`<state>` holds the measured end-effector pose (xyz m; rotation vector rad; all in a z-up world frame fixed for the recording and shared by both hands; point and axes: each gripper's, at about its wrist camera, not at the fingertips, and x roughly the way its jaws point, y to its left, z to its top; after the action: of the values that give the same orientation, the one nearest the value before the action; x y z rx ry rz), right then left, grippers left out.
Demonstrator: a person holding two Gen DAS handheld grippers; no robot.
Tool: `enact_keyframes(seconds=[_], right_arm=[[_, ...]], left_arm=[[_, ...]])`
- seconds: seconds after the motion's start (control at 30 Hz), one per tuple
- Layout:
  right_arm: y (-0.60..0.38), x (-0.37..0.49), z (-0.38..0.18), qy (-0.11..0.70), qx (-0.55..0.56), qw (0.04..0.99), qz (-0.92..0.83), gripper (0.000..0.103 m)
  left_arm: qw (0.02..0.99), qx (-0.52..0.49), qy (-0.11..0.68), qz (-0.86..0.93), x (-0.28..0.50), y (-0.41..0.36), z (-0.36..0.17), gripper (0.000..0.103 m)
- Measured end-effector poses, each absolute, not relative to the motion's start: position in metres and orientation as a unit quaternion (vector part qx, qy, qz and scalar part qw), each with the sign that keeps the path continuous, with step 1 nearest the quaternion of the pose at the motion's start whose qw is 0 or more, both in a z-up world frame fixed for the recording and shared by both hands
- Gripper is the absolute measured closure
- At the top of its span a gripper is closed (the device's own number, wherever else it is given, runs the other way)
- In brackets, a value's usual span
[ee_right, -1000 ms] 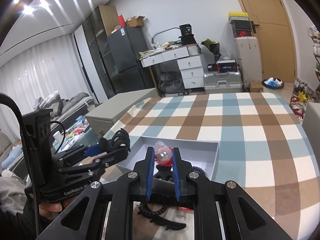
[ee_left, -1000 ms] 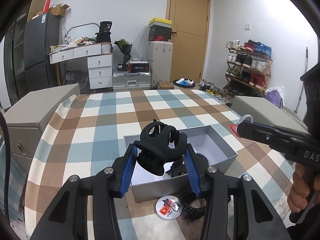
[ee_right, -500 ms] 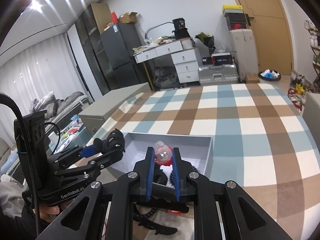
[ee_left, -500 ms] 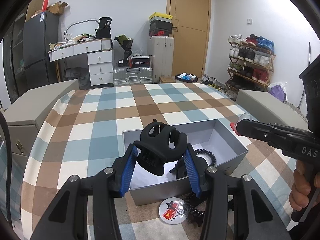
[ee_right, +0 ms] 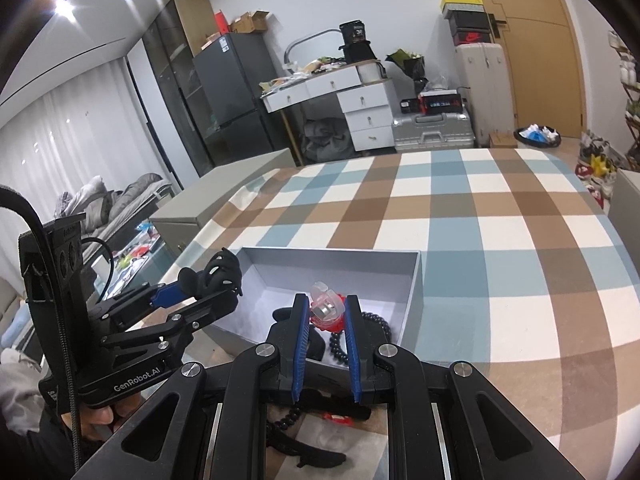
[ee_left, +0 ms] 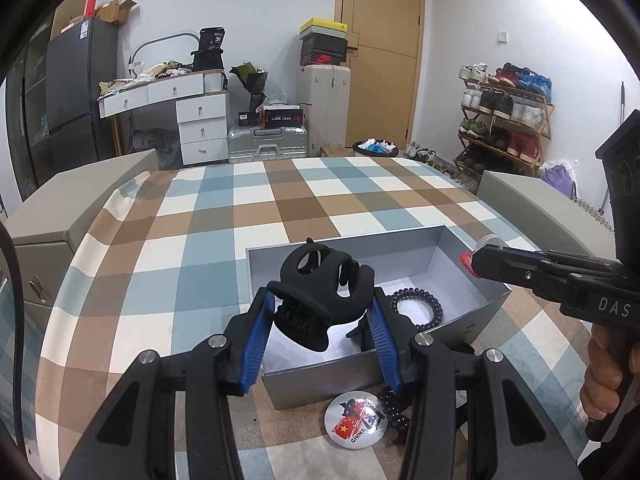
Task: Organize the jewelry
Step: 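Carry the vial and claw clip over the grey box with both tools, then open both tools to release the vial and claw clip into the box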
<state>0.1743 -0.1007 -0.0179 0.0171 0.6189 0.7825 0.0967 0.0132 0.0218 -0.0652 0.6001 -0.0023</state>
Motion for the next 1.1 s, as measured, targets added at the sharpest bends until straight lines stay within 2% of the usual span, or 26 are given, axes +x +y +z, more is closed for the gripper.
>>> enact_keyframes(seconds=[0.57,0.6,0.63,0.7,0.77,0.8,0.97,1.03,1.1], right_arm=[[-0.097,0.176,-0.026,0.315,-0.001,0.873,0.373,0.084],[-0.097,0.175,-0.026,0.316,-0.002,0.873,0.372,0.081],[-0.098,0.176,-0.027,0.316,-0.001,0.873,0.371,0.067],[-0.100,0.175,-0.026,0.311,0.006,0.874,0.374,0.054],[-0.102,0.174,-0.024,0.306,0.007,0.874,0.376,0.051],[-0.103,0.173,-0.022,0.304,0.007,0.876,0.376,0.046],[-0.110,0.171,-0.016,0.296,0.012,0.879,0.373,0.027],[-0.113,0.169,-0.016,0.296,0.011,0.881,0.370,0.015],[-0.116,0.166,-0.015,0.297,0.009,0.883,0.365,0.005]], left_arm=[[0.950,-0.031,0.312,-0.006,0.100,0.011,0.014,0.061],[0.949,-0.032,0.313,-0.008,0.100,0.011,0.014,0.060],[0.949,-0.033,0.314,-0.009,0.100,0.011,0.014,0.060],[0.948,-0.036,0.316,-0.011,0.100,0.011,0.015,0.060],[0.947,-0.040,0.318,-0.013,0.100,0.012,0.015,0.060],[0.947,-0.041,0.319,-0.015,0.100,0.012,0.015,0.057],[0.947,-0.051,0.316,-0.033,0.092,0.010,0.023,0.036],[0.947,-0.051,0.316,-0.038,0.087,0.009,0.027,0.022],[0.947,-0.045,0.317,-0.030,0.081,0.009,0.029,0.017]])
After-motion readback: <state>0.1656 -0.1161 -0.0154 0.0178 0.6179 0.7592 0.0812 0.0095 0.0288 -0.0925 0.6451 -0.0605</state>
